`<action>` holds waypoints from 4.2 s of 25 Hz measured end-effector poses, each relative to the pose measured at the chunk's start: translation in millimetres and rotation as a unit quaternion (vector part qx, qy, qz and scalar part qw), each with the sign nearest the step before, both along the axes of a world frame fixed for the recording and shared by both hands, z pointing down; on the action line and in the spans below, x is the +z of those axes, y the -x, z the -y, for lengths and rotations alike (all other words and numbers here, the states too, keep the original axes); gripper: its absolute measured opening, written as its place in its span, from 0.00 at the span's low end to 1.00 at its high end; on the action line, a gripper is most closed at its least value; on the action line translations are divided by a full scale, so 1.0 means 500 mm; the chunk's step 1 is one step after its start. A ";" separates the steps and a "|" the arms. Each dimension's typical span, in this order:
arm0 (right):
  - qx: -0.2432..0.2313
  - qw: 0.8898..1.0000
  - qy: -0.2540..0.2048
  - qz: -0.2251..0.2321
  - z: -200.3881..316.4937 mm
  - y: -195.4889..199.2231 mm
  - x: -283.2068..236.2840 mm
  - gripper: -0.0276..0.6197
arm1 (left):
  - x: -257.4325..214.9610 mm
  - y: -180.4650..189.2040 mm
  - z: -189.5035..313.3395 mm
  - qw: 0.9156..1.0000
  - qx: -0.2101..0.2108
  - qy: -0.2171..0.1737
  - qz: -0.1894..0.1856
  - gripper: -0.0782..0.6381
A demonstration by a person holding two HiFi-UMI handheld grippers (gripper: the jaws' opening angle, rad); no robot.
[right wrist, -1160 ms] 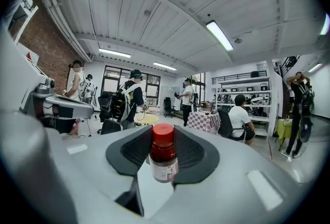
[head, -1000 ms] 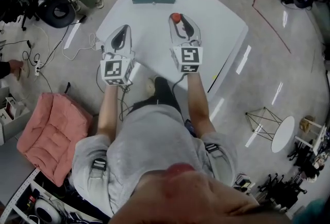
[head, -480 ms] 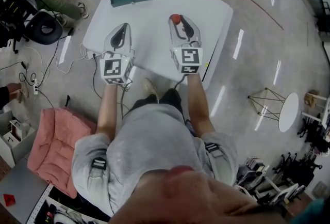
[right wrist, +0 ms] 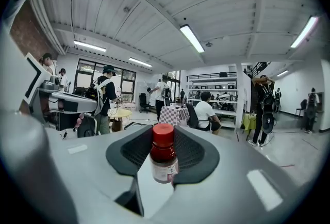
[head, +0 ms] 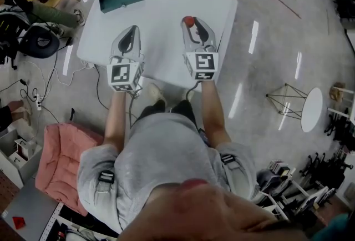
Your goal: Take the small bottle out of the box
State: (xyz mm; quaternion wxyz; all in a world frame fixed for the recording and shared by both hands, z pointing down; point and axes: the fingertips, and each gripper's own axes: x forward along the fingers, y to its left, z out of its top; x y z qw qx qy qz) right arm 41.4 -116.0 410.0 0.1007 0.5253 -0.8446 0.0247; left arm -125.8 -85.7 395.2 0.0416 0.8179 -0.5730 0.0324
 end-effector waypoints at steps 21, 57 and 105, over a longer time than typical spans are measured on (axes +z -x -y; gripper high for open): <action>0.061 0.997 0.050 0.000 0.031 -0.293 0.107 0.24 | 0.097 -0.290 0.063 0.997 0.061 0.053 0.000 0.13; 0.063 0.989 0.130 -0.012 0.117 -0.416 0.364 0.25 | 0.290 -0.454 0.121 0.988 0.075 0.135 -0.004 0.13; 0.042 0.999 0.019 0.001 0.011 -0.411 0.103 0.28 | 0.054 -0.410 -0.008 0.999 0.034 0.025 0.006 0.13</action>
